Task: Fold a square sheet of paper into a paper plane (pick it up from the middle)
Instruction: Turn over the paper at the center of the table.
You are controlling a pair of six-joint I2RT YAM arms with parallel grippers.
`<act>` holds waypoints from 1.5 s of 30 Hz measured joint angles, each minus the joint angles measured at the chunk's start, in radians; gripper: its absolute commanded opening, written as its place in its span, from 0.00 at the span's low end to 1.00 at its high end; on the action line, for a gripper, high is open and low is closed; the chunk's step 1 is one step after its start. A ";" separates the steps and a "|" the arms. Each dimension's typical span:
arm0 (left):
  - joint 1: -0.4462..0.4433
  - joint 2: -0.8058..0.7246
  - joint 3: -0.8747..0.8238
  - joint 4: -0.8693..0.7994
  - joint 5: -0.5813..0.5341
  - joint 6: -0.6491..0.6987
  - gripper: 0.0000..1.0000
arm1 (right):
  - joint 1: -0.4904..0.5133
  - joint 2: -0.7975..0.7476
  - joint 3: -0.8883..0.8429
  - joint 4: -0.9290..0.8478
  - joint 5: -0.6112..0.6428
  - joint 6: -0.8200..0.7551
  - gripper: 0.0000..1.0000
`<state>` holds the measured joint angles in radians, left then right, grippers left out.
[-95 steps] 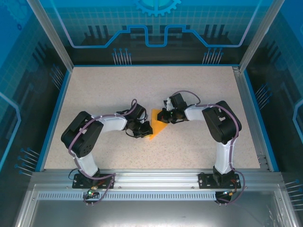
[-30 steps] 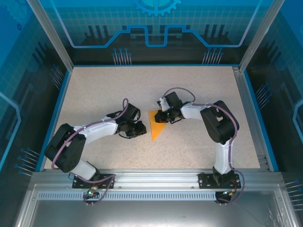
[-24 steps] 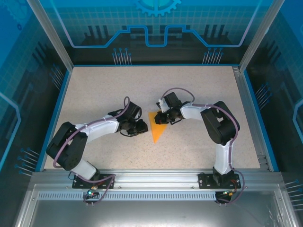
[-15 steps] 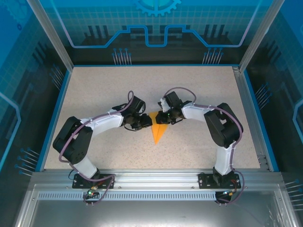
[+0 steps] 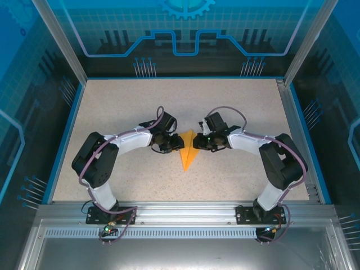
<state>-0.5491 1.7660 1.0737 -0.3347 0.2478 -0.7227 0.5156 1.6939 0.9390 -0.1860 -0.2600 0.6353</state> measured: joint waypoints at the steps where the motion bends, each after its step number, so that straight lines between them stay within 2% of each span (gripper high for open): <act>1: 0.000 0.009 0.008 -0.001 0.001 0.000 0.30 | -0.004 -0.004 -0.014 0.003 0.003 0.016 0.16; 7: 0.000 0.064 0.065 -0.011 0.002 0.009 0.29 | -0.049 -0.019 -0.137 0.049 -0.010 0.101 0.22; 14: 0.004 0.107 0.095 -0.038 -0.002 0.027 0.29 | -0.058 -0.020 -0.152 0.074 -0.025 0.128 0.27; 28: 0.009 0.135 0.098 -0.058 -0.008 0.054 0.33 | -0.058 0.032 -0.016 0.040 -0.025 0.127 0.30; 45: 0.016 0.159 0.124 -0.084 -0.016 0.079 0.32 | -0.058 0.112 0.027 -0.014 -0.028 0.127 0.32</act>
<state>-0.5327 1.9247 1.1973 -0.4183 0.2317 -0.6441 0.4580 1.8061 0.9665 -0.1997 -0.2882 0.7628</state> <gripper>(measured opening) 0.326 0.316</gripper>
